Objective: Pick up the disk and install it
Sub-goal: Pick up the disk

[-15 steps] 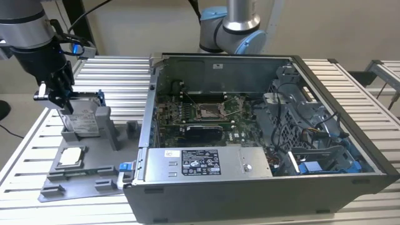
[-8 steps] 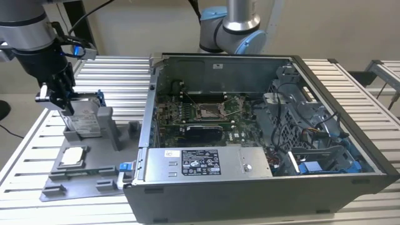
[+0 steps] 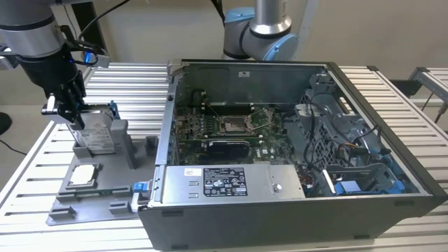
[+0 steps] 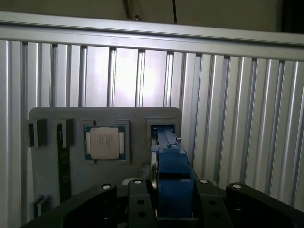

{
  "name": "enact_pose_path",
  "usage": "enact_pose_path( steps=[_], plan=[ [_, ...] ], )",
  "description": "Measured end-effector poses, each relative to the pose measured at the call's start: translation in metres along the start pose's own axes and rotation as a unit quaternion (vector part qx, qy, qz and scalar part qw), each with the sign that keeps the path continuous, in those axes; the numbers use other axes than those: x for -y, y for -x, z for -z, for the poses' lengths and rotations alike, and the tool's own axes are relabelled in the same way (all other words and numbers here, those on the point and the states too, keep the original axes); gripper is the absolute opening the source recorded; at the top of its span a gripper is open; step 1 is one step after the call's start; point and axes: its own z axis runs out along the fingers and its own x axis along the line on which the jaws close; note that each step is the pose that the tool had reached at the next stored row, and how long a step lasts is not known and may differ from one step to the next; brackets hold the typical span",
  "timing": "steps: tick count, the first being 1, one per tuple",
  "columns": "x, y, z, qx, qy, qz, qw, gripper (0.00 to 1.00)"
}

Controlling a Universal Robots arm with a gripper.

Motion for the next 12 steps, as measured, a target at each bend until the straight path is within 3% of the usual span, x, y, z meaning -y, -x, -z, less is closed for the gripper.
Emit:
enact_pose_path(
  steps=[5, 6, 12],
  plan=[
    [0.0002, 0.0000, -0.0003, 0.0001, -0.0004, 0.000, 1.00000, 0.00],
    [0.0002, 0.0000, -0.0003, 0.0001, -0.0002, 0.000, 1.00000, 1.00],
    [0.0001, 0.0002, 0.0031, -0.0004, 0.0001, 0.000, 1.00000, 1.00]
  ],
)
